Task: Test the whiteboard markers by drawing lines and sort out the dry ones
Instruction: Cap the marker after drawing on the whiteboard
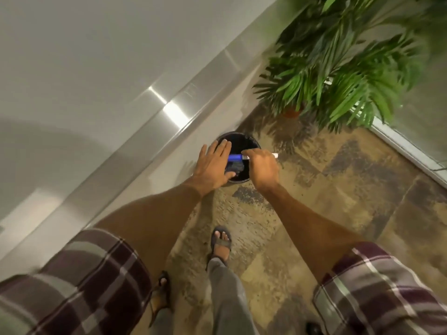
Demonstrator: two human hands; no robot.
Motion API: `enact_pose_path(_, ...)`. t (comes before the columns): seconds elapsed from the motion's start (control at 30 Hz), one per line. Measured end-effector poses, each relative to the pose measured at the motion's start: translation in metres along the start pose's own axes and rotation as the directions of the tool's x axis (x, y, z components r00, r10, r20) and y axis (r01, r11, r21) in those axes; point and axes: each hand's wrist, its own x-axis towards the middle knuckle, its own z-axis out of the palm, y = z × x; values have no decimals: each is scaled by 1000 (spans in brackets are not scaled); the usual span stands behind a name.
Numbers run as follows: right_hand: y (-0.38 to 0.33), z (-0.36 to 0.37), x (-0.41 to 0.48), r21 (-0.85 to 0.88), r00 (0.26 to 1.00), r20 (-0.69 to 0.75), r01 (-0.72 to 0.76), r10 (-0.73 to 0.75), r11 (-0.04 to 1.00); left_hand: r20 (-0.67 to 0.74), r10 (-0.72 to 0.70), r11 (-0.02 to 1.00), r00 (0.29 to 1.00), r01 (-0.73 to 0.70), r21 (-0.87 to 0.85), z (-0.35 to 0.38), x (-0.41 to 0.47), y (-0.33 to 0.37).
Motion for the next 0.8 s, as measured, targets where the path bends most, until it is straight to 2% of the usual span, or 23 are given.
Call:
enact_pose_path(0.13, 23, 35, 20, -9, 998, 53, 23, -23, 1000, 15, -19, 1000, 1000, 19, -11, 35, 23, -4)
enact_pose_path(0.33, 43, 63, 48, 38, 998, 53, 30, -32, 999, 50, -47, 999, 998, 46, 15, 59, 52, -12)
enact_pose_path(0.43, 53, 70, 55, 100, 993, 118, -23, 11, 995, 75, -73, 997, 995, 71, 27, 67, 54, -16)
enact_pose_path(0.57, 62, 69, 48, 162, 978, 206, -1, -33, 987, 13, -2, 1000, 1000, 2, 9, 81, 39, -20)
enact_pose_path(0.7, 50, 53, 38, 196, 982, 164, -130, 98, 972, 24, 17, 998, 1000, -18, 63, 73, 25, -13)
enact_pose_path(0.8, 42, 40, 26, 171, 990, 123, -85, 64, 982, 71, -53, 998, 996, 51, 30, 57, 16, -2)
